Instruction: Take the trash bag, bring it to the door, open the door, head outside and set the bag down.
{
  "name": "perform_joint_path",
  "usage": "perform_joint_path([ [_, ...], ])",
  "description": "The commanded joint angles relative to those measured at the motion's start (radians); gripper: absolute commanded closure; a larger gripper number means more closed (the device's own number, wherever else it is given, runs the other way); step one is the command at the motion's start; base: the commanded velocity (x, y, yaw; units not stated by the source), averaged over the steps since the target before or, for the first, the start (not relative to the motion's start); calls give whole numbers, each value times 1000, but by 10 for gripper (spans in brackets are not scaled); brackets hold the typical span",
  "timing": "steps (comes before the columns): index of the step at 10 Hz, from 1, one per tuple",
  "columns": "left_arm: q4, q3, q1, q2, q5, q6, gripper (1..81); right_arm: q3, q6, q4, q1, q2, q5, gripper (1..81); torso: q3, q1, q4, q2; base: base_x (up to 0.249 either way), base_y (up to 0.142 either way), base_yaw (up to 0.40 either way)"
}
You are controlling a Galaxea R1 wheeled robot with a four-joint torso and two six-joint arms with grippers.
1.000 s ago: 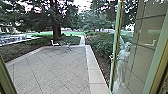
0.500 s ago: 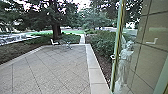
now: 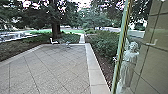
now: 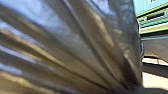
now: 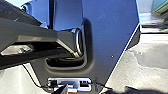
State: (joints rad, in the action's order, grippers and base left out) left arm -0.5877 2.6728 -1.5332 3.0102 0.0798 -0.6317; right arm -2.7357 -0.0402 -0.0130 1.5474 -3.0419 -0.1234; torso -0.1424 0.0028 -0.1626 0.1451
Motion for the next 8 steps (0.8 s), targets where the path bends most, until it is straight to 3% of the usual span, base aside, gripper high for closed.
perform_joint_path([
  [1,-3,-4,46,1,80,-10,811,5,-3,-2,-52,1,-62,10,0,0,0,0,105,0,0],
  [8,-4,-4,46,1,80,-10,811,5,-3,-1,-51,1,-62,10,0,0,0,0,113,0,0],
])
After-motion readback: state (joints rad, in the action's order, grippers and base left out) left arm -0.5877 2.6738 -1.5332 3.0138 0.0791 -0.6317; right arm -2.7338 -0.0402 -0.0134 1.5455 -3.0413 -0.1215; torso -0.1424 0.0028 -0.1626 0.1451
